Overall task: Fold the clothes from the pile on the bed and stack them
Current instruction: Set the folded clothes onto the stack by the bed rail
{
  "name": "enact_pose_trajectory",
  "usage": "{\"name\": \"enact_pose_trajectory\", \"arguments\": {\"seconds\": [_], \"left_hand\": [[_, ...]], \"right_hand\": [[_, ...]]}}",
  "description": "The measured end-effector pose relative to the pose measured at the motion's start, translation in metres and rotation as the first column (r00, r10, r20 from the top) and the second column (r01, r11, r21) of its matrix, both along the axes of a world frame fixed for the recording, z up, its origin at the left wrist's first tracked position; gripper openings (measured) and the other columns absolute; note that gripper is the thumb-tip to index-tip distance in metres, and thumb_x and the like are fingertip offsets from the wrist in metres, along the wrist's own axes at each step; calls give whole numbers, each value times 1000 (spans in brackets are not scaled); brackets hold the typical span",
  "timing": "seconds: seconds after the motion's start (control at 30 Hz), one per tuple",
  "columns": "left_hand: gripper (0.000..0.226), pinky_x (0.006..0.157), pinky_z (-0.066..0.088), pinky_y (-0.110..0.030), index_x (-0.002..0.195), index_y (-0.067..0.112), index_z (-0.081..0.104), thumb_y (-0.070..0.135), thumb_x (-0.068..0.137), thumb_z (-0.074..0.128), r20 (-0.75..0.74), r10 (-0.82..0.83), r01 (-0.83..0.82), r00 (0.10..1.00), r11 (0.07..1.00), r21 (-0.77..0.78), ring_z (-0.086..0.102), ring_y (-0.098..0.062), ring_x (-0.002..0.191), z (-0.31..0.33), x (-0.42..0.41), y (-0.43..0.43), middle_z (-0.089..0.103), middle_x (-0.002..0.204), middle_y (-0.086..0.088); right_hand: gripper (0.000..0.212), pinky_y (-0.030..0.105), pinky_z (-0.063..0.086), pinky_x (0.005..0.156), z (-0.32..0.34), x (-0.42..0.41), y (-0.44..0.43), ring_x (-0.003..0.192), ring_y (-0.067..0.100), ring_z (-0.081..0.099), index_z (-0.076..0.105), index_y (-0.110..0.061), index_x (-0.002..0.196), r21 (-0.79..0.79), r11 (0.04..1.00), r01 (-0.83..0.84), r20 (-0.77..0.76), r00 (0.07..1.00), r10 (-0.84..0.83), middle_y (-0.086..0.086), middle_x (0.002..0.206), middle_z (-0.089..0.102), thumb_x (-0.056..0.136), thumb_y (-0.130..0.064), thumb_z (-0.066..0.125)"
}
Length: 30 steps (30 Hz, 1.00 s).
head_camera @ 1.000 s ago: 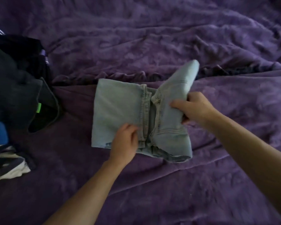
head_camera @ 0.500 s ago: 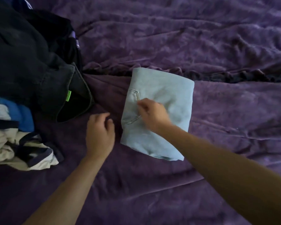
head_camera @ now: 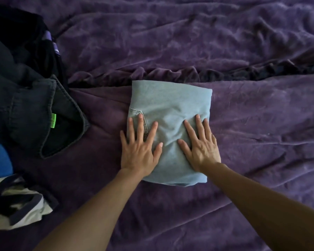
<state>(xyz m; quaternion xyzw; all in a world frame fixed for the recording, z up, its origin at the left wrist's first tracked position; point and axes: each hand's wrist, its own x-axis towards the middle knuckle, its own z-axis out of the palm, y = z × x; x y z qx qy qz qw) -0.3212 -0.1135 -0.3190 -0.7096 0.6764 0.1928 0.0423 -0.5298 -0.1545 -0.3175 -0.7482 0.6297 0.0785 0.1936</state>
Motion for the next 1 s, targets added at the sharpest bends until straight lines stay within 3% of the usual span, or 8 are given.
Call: {"name": "enact_pose_trajectory", "arguments": {"seconds": [0.17,0.27,0.4,0.53,0.67,0.73,0.87,1.0], "left_hand": [[66,112,21,-62,149,26,29,55,91,40,-27,-53,52,998,997,-51,4,-43,145,24,3,-8,6,159,-20],[60,111,23,-60,139,21,48,25,82,66,0,-206,198,979,940,-279,18,-44,143,44,0,-40,23,155,-22],[80,116,6,-53,150,28,22,1,81,51,96,-529,536,843,811,-235,1,-39,146,71,-44,-111,6,160,-16],[91,117,-3,-55,152,33,3,-1,83,52,225,-758,771,612,635,42,-15,-39,144,85,-101,-149,-13,159,-14],[68,115,-2,-60,146,30,27,9,87,53,348,-876,873,335,427,235,-15,-43,143,103,-134,-148,-6,159,-17],[53,115,-1,-61,133,26,44,14,83,58,339,-897,887,283,379,264,-6,-39,146,118,-139,-148,25,154,-11],[35,115,19,-43,109,23,55,17,76,65,215,-892,870,397,441,222,49,-23,120,161,-143,-142,62,105,-1],[32,75,31,-32,101,25,44,16,77,64,175,-842,836,511,534,125,60,-23,93,198,-154,-109,59,90,4]], "right_hand": [[73,51,33,109,10,-3,-3,148,18,-3,2,-48,148,30,998,49,121,991,-52,-11,161,-8,85,-79,21],[84,48,42,98,25,-4,1,142,21,24,8,-43,147,68,923,379,258,887,-383,-11,159,7,78,-81,38],[112,44,46,100,38,-2,26,118,23,57,29,-34,142,393,632,668,298,558,-774,-5,136,54,49,-87,62],[79,38,58,81,51,-7,36,91,13,69,62,-21,107,593,570,569,393,414,-821,-4,100,72,44,-59,89],[62,36,55,74,81,-18,32,85,12,65,59,-24,95,454,743,491,416,621,-664,-10,89,68,49,-59,79],[52,32,48,68,98,-31,34,80,13,60,50,-27,87,366,820,439,361,746,-560,-14,82,61,56,-59,77],[46,34,37,64,136,-76,45,78,23,58,40,-27,82,207,927,312,256,897,-360,-8,81,60,64,-56,71],[35,35,38,68,172,-125,56,93,24,61,51,-23,95,58,982,180,136,973,-187,-4,96,61,74,-49,62]]}}
